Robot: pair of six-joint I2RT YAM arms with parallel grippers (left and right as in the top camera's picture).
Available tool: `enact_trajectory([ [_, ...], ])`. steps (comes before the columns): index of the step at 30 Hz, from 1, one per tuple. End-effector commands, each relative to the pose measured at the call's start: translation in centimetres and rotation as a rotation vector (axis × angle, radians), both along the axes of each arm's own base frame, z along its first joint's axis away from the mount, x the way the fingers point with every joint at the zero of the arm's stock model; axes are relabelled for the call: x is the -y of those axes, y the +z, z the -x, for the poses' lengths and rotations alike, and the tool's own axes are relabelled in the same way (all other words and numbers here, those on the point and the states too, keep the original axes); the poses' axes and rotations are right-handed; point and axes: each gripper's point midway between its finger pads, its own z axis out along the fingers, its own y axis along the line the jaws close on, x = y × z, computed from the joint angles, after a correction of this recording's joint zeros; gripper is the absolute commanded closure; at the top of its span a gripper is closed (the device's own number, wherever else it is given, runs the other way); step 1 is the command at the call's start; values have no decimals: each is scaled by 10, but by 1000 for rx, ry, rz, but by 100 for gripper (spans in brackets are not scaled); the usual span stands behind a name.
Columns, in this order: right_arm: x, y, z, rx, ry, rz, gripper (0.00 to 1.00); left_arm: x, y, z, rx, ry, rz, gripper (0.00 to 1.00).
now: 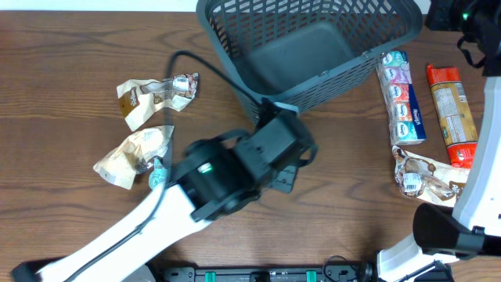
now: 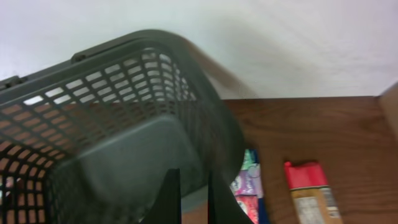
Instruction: Pack container
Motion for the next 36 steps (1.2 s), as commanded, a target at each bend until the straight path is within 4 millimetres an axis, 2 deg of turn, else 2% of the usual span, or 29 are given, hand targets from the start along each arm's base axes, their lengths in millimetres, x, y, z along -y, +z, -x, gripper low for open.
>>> enact_trajectory([
  [1, -14, -9, -7, -21, 49, -54, 99, 9, -16, -3, -20, 25, -37, 94],
  [2, -14, -14, -9, -36, 45, -63, 94, 13, -19, -2, -23, 16, -39, 94],
  [3, -14, -20, -11, -50, 41, -71, 93, 17, -21, -1, -23, 8, -38, 94],
  [5, -18, -26, -15, -63, 63, -87, 99, 23, -21, 0, -17, -4, -32, 94],
  [9, -35, -36, -25, -77, 141, -141, 99, 33, -19, -5, 13, -33, -14, 94],
  [13, -49, -56, -38, -116, 189, -161, 99, 45, -20, -11, 41, -60, -1, 94],
  [20, -72, -91, -51, -189, 263, -126, 99, 48, -36, -17, 40, -74, -51, 94],
  [28, -68, -106, -53, -221, 277, -72, 99, 43, -56, -38, 102, -60, -173, 94],
  [36, -61, -127, -38, -319, 291, -22, 99, 31, -75, -64, 80, -16, -217, 94],
])
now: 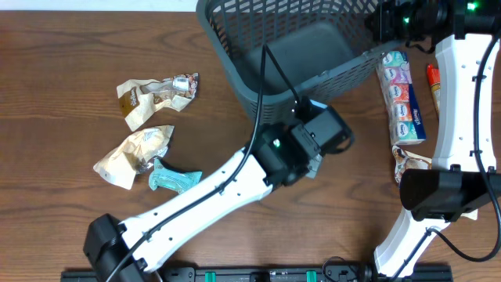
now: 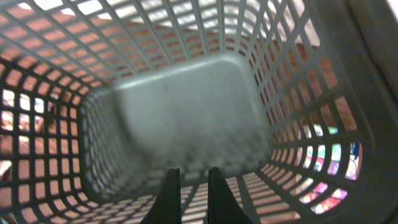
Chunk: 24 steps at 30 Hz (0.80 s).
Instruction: Pack container
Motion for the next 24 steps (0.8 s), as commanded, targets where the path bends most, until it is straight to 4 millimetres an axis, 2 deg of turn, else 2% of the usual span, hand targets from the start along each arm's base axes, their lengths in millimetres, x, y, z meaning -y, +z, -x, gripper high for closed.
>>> enact_trajectory([
  [1, 5, -10, -1, -18, 14, 47, 99, -13, -3, -19, 28, 28, -34, 95],
  [9, 5, -15, 3, -44, 13, 48, 99, -38, -2, -49, 33, 120, -26, 94],
  [14, 6, -17, 5, -56, 11, 50, 99, -42, 0, -56, 38, 122, -18, 94],
  [24, 12, -34, 12, -117, -9, 78, 99, -47, 5, -74, 67, 161, 17, 94],
])
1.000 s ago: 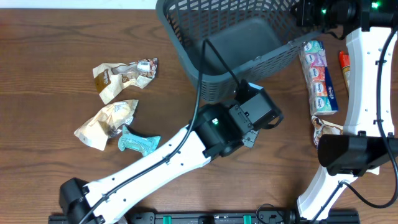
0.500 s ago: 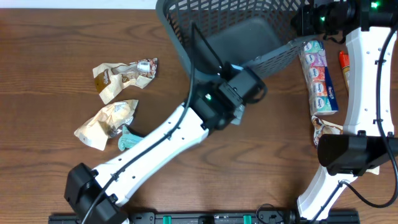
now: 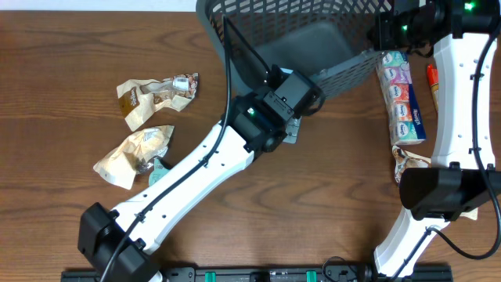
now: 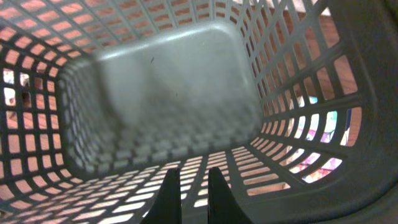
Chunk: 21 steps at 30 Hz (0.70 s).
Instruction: Pack container
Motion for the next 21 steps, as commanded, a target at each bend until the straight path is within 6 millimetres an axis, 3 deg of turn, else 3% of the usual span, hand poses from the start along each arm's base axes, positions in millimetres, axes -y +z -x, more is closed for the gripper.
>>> enact_trajectory([
  [1, 3, -13, 0, -31, 9, 19, 99, -7, 1, -10, 14, 12, -4, 94],
  [8, 2, -15, 3, -45, 9, 19, 99, -7, 5, -21, 13, 26, 57, 94],
  [21, -1, -23, 17, -113, 15, 8, 99, -45, 4, -48, 15, 131, 54, 94],
])
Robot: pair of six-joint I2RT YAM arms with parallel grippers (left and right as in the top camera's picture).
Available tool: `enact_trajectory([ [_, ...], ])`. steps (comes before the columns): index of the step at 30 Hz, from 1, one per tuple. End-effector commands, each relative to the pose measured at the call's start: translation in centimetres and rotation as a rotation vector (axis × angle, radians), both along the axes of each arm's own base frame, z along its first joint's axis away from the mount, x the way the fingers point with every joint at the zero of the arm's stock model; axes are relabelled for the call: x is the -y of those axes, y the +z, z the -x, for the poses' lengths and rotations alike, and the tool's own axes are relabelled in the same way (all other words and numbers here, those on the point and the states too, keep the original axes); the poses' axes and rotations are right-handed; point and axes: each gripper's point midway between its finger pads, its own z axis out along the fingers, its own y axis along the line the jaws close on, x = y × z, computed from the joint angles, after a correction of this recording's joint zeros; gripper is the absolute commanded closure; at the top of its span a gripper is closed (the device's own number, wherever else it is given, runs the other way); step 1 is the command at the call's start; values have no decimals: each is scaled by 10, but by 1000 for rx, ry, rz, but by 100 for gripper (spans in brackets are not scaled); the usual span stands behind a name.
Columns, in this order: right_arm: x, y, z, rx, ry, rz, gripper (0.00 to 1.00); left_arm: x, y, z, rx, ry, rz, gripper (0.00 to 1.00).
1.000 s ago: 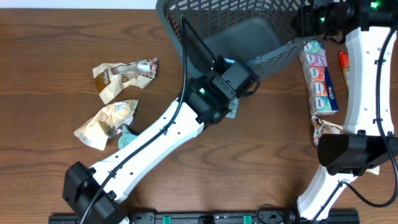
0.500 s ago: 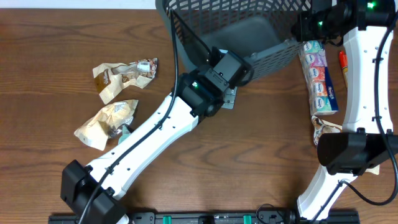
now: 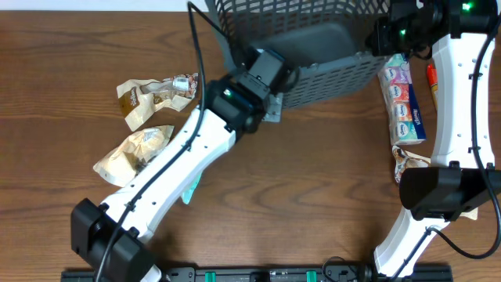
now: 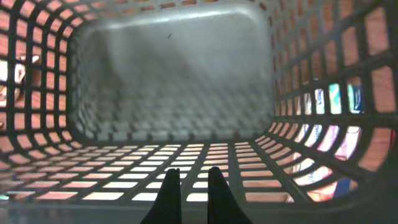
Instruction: Pack container
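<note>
A dark grey mesh basket (image 3: 313,70) stands at the table's far edge. My right gripper (image 3: 381,35) is at its right rim. In the right wrist view the gripper (image 4: 189,180) looks into the empty basket (image 4: 174,74), its fingers close together around a bar of the near wall. My left gripper (image 3: 272,110) is against the basket's near left corner; the wrist hides its fingers. Loose goods lie around: two crumpled snack wrappers (image 3: 156,92) (image 3: 133,153) at the left, and a teal packet (image 3: 190,188) half under the left arm.
Right of the basket lie a colourful tissue pack (image 3: 403,94), a red and orange package (image 3: 432,74) partly behind the right arm, and another crumpled wrapper (image 3: 411,168). The left arm (image 3: 180,164) crosses the middle of the table diagonally.
My left gripper has moved further left and away along the basket's near side. The basket has turned and sits squarer in the right wrist view. The right gripper stays on the rim.
At first my left gripper was mid-table below the basket and my right gripper was outside the basket, above it. Then the right was at the right rim looking inside, the teal packet lay on the table, and the left was near the basket. The left then came to the near left corner.
</note>
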Motion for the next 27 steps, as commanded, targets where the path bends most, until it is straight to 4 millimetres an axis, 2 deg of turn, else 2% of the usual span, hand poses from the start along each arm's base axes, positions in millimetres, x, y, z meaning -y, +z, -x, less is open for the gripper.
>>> enact_trajectory([
  [1, 0, -13, 6, -54, 11, 13, 99, -14, 0, -10, 7, 26, -14, 94],
  [11, -14, -19, 21, -117, 38, 10, 99, -36, 2, -28, 22, 90, -3, 94],
  [18, -26, -19, 23, -122, 66, 12, 99, -47, 2, -34, 25, 110, -6, 94],
  [24, -26, -17, 17, -94, 64, 12, 99, -48, 1, -32, 18, 93, -16, 94],
  [25, -26, -16, 15, -88, 64, 11, 96, -48, 1, -32, 16, 94, -17, 94],
  [27, -27, -14, 13, -77, 58, 6, 80, -49, 2, -30, 13, 93, -20, 94],
])
